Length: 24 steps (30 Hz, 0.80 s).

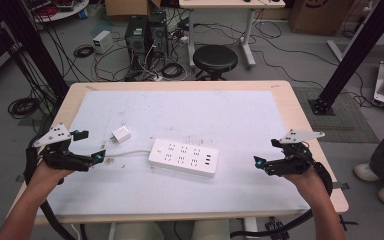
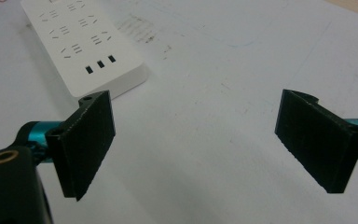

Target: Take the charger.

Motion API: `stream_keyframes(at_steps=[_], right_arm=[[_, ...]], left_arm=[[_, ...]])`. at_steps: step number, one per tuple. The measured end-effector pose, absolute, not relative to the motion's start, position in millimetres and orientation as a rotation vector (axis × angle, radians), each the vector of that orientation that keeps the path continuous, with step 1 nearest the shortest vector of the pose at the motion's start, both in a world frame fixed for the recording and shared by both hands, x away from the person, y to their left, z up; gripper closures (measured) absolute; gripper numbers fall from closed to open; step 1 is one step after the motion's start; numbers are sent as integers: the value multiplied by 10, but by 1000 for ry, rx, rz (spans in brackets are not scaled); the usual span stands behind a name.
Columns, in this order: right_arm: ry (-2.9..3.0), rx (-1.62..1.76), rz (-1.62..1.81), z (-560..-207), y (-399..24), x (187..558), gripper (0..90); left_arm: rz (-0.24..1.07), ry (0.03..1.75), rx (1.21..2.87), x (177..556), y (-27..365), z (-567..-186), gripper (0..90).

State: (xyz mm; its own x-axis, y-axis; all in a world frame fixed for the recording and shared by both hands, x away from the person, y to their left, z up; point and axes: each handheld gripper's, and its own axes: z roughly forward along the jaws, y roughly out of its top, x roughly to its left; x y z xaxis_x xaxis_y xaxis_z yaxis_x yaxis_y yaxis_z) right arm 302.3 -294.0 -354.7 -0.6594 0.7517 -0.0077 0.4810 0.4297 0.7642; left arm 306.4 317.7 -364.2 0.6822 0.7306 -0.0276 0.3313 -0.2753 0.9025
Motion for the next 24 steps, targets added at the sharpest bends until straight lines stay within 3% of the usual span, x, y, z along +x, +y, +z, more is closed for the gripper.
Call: stream_keyframes(at_steps=[15, 24], right_arm=[[2332, 1067, 1093, -3530, -2938, 3068, 122], [2361, 1063, 1065, -3507, -2874, 3056, 122]], left_arm=[[514, 853, 1876, 3238, 3139, -3461, 28], [493, 875, 1916, 3662, 3016, -3379, 28]])
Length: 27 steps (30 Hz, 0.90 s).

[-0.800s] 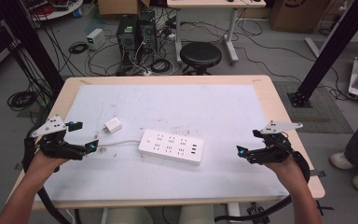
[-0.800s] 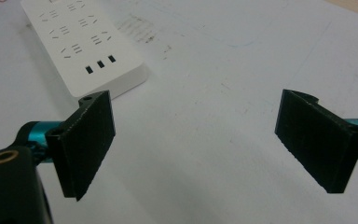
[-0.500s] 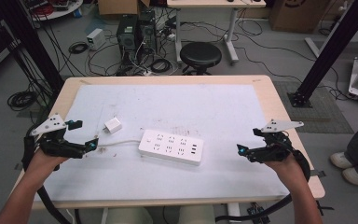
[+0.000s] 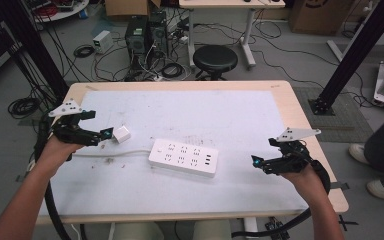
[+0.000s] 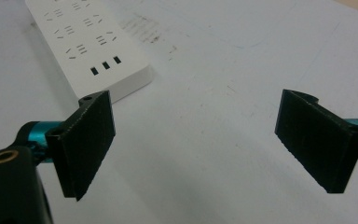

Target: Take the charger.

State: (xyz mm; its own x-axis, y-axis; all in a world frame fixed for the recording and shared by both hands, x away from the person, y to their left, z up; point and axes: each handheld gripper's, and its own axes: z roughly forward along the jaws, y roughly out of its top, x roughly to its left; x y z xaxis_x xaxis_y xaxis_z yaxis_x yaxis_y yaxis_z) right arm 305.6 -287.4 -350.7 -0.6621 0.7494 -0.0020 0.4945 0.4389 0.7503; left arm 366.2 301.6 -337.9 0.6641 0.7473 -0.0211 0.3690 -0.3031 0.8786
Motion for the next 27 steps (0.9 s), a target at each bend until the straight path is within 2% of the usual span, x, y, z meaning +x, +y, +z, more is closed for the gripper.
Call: stream_keyframes(at_steps=[11, 27], right_arm=[[2381, 1086, 1037, -3522, -2832, 3106, 122], [2409, 1102, 1005, -3563, -2772, 3215, 122]], left_arm=[[438, 974, 2007, 4137, 2952, -3794, 28], [358, 994, 2163, 4427, 2888, -4234, 28]])
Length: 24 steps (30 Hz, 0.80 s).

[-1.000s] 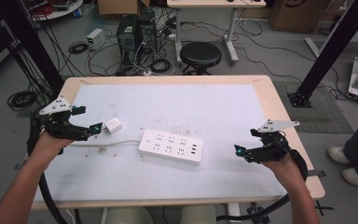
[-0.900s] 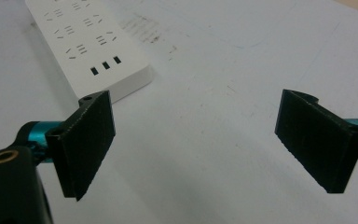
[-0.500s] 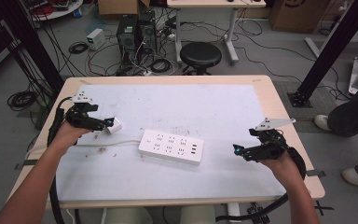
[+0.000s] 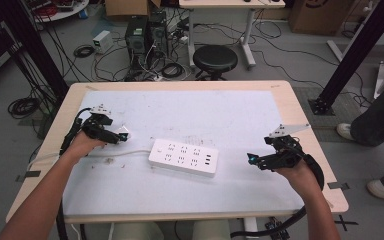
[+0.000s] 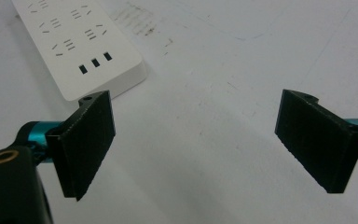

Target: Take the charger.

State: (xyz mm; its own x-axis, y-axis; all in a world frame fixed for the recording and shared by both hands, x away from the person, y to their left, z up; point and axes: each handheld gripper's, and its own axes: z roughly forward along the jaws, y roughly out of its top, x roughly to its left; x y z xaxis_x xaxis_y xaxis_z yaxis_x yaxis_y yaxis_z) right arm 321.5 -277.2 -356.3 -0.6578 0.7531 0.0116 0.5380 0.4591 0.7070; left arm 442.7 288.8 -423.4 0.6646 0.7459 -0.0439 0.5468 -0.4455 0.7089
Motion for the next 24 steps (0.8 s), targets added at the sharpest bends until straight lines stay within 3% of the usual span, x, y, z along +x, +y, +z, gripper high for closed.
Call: stream_keyframes(at_steps=[9, 11, 12, 19, 24], right_arm=[[2408, 1111, 1004, -3574, -2790, 3238, 122], [2409, 1114, 1003, -3574, -2791, 3235, 122], [2409, 1113, 1002, -3573, -2792, 3233, 122], [2409, 1103, 1003, -3565, -2781, 3249, 122], [2409, 1099, 1004, -3567, -2782, 3258, 122]], left_arm=[[365, 1084, 2206, 4476, 2902, -4349, 41], [336, 1070, 2190, 4459, 2922, -4374, 170], [335, 1067, 2199, 4454, 2926, -4383, 194], [360, 1061, 2202, 4428, 2924, -4407, 219], [378, 1011, 2221, 4401, 2906, -4388, 370]])
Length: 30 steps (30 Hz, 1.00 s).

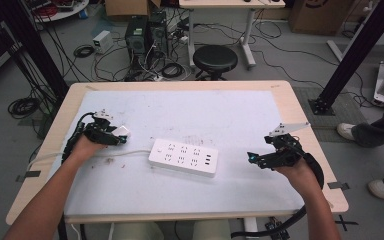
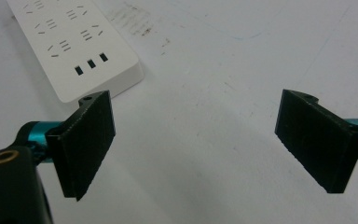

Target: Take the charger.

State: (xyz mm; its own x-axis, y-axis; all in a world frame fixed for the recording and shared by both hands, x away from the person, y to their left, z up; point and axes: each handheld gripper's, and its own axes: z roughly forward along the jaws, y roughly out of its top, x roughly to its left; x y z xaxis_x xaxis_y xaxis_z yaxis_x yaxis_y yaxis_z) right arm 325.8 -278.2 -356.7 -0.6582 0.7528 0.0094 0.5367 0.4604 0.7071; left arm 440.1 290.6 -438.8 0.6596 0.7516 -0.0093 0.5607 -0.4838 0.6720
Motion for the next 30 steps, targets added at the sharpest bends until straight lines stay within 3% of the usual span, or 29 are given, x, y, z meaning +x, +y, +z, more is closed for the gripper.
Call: stream_keyframes(at_steps=[2, 13, 30], right_arm=[[2409, 1108, 1002, -3567, -2783, 3254, 122], [2406, 1114, 1000, -3587, -2809, 3249, 122], [2406, 1072, 1037, -3567, -2745, 3185, 122]], left_arm=[[377, 1011, 2215, 4390, 2903, -4386, 423], [434, 1017, 2130, 4291, 2955, -4271, 426], [513, 916, 1933, 3657, 2973, -3699, 426]])
